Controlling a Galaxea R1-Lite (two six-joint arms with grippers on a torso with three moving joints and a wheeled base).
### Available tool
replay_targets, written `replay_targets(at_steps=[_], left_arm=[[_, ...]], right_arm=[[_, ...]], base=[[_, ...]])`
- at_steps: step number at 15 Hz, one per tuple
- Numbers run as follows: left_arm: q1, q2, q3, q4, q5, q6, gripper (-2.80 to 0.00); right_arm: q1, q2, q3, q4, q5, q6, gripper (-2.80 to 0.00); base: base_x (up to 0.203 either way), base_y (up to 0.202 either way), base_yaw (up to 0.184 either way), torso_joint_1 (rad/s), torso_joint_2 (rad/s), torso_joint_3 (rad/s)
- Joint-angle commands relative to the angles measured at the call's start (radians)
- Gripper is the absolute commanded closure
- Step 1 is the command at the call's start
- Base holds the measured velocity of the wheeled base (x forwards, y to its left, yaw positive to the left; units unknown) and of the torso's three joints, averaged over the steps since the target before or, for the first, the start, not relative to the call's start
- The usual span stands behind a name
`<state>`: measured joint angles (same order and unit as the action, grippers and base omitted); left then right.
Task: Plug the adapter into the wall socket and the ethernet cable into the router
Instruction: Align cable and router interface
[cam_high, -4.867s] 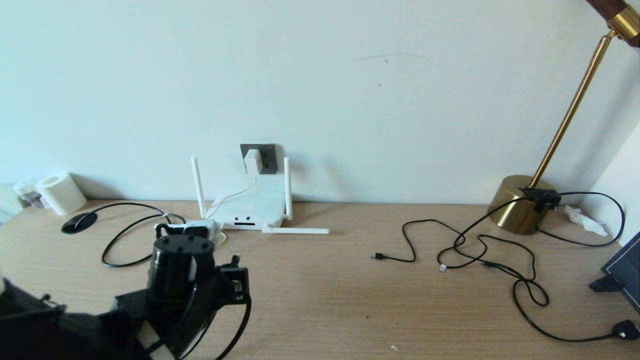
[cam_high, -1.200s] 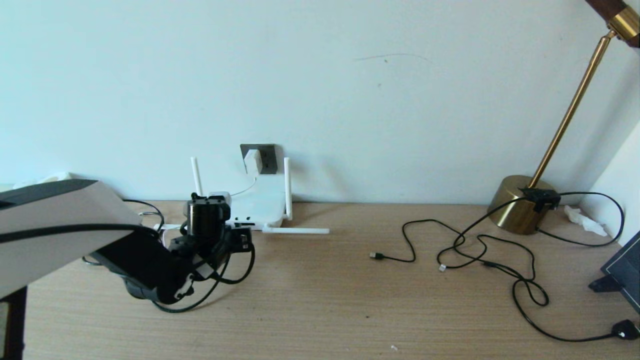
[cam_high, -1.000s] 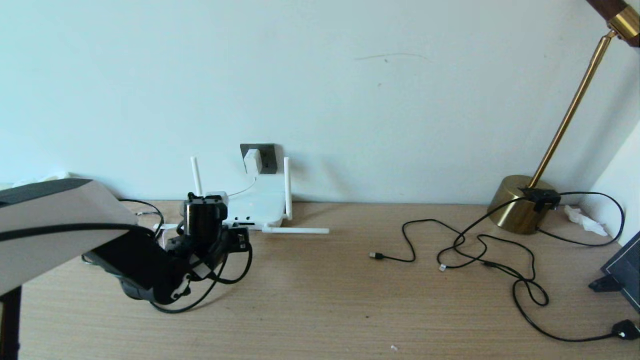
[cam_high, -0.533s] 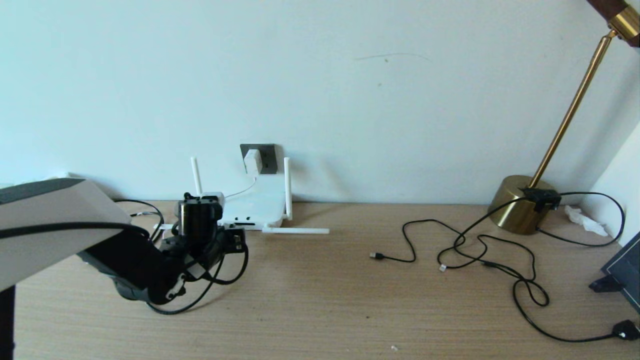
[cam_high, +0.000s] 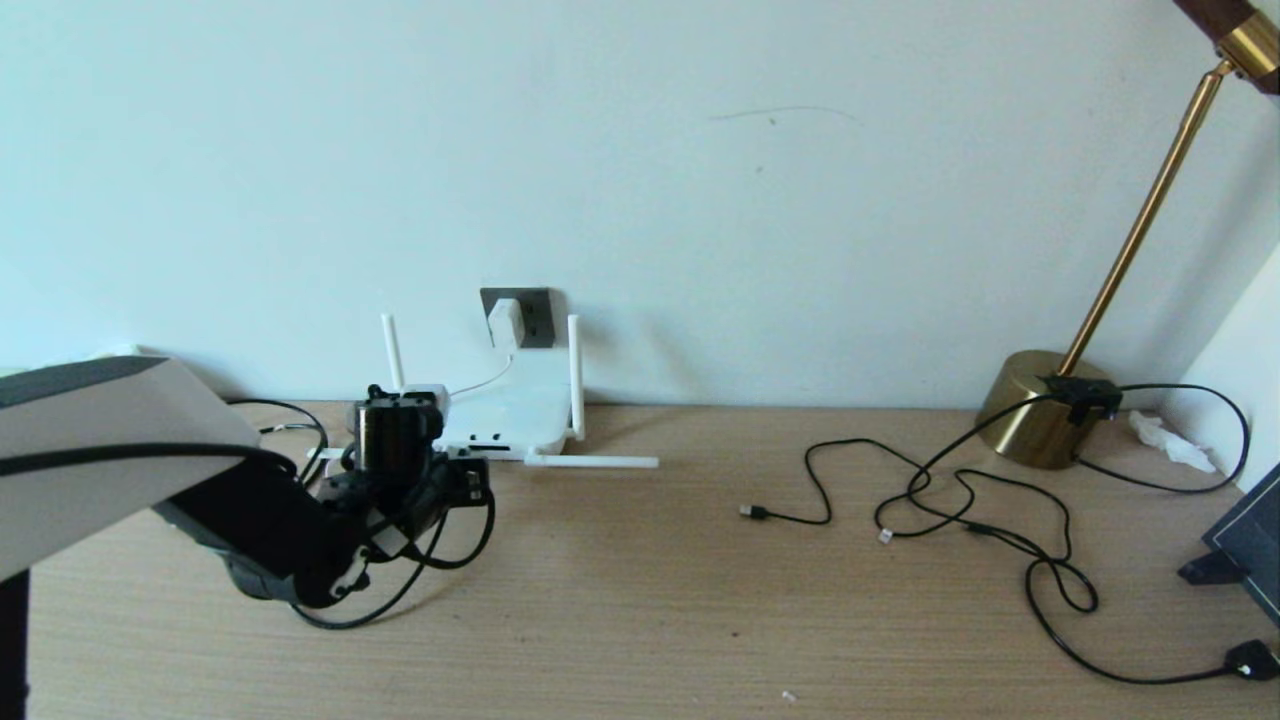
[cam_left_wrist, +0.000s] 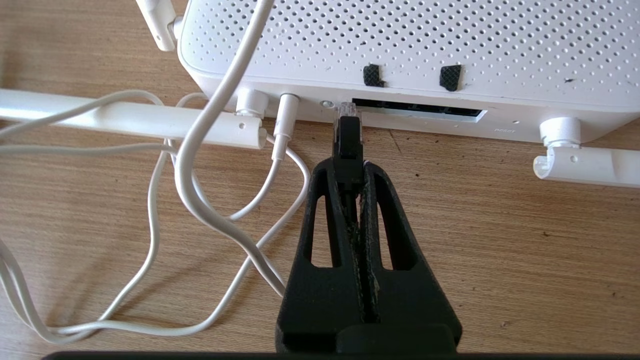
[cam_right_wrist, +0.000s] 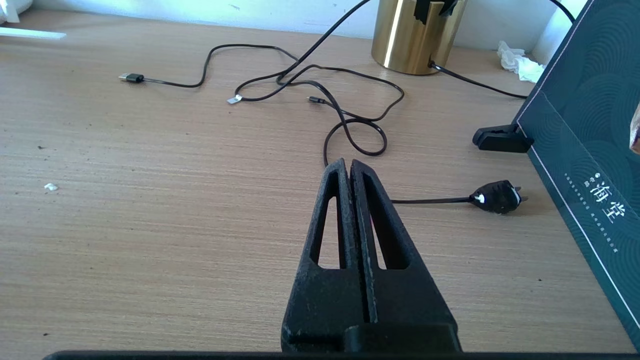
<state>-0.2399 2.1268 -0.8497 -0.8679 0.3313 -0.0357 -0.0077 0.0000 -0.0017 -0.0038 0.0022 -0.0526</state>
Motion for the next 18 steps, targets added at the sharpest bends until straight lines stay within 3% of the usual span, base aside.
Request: replay_targets(at_steps=[1,18], left_arm=[[0.007,0.001,-0.008,-0.008,0.000,0.004,0.00],[-0.001,-0.010,0.012,-0.010,-0.023,0.013,0.00]], right_arm=[[0.000,0.002,0.000,-0.001,-0.001,0.000,0.00],[0.000,0.002,0.000,-0.001,-0.001,0.007,0.00]], base=[[0.000,0.000,0.000,0.000,0.00,0.000],[0.000,0.000,0.000,0.000,0.00,0.000]])
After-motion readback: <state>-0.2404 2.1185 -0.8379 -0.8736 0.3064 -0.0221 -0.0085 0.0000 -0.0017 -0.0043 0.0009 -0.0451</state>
